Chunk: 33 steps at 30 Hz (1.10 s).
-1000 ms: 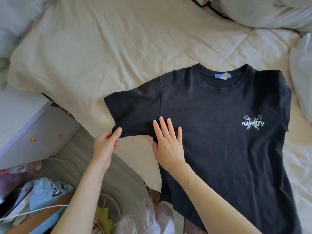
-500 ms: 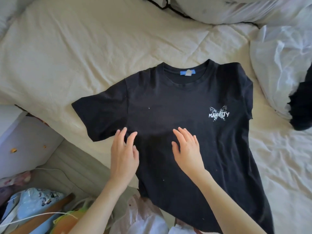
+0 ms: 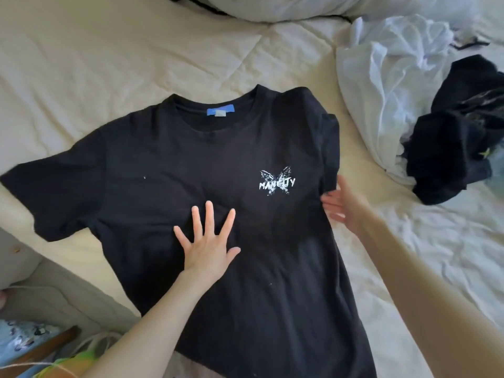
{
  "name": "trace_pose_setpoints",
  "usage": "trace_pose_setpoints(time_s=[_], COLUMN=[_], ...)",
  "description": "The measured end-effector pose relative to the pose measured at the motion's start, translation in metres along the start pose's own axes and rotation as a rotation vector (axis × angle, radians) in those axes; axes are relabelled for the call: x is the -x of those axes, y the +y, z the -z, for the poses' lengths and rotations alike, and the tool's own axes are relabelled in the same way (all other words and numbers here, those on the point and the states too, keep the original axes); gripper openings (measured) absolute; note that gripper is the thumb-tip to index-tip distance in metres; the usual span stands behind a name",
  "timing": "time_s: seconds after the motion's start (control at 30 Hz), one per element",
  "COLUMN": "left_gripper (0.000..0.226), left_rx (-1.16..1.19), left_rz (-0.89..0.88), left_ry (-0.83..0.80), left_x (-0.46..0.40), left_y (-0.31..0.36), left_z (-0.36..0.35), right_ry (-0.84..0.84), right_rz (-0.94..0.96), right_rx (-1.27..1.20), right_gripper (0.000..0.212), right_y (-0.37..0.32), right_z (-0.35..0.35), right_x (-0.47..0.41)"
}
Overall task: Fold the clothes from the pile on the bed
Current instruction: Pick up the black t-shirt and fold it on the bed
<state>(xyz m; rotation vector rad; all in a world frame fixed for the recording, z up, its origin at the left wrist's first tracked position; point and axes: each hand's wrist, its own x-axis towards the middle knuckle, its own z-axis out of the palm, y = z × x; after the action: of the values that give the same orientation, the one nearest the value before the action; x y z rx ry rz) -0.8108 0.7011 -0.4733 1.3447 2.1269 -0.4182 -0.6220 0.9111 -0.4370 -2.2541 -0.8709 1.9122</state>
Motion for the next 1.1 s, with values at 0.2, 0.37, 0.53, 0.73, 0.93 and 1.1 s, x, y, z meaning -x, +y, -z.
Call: trace_pose_setpoints(time_s=[0.2,0.37,0.53,0.73,0.93,1.1], left_gripper=[0.083,0.081,0.078,0.076,0.074,0.075], left_rx=[-0.058,-0.084,-0.050,-0.034,-0.017,-0.018], left_rz=[0.025,0.051,0.066,0.081,0.084,0.092], left_ry=[-0.085,-0.157,-0.211,-0.230,-0.250,-0.244], left_x=[-0.002,-0.002,-0.004,-0.003,-0.005,-0.005], left_y=[0.000,0.004,0.006,0.007,0.006,0.007], left_z=[0.006,0.013,0.018,0.023,0.026,0.025], right_ry=[-0.096,-0.151,-0.178,0.024,-0.196,-0.155], right_rz=[-0.070,-0.160,-0.034,0.330,-0.289,-0.111], right_rx=[-0.257,-0.152,-0.719,-1.016,-1.256,-1.116], right_gripper=[0.023,0.027,0.021,0.015,0.048,0.040], right_y=[-0.027,-0.017,-0.023,-0.001,-0.004,-0.029], right_z=[0.002,-0.002,0.005,0.023,0.039,0.053], right_x=[-0.012,-0.005,0.002,0.027,0.014,0.013])
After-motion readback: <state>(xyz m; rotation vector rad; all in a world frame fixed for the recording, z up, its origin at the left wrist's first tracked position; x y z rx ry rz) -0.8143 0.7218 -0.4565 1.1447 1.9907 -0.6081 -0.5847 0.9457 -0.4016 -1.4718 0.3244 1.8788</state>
